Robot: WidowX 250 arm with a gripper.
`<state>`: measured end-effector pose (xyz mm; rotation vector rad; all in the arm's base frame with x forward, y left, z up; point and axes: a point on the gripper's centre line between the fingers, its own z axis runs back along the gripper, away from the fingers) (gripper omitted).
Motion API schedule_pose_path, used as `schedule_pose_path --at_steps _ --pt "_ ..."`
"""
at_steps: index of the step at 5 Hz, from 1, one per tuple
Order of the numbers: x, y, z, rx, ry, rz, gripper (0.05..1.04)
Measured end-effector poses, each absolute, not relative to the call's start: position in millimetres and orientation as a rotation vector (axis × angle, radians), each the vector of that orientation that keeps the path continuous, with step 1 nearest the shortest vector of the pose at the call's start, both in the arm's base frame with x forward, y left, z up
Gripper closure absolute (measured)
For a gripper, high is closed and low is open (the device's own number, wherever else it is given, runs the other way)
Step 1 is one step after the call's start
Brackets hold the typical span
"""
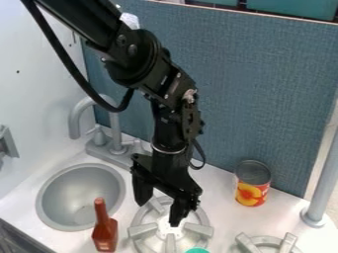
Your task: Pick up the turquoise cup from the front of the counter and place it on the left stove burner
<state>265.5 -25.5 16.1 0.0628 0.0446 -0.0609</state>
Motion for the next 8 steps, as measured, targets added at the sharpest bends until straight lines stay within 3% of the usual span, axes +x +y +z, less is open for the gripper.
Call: schedule_pose_path --at_steps 4,6,8 --pt "236 -35 -28 0.013 0.101 -0.192 0.076" --pt "247 -56 -35 -0.032 0.046 -0.241 0.076" --pt "251 -60 -37 -0.004 0.016 -0.146 0.076"
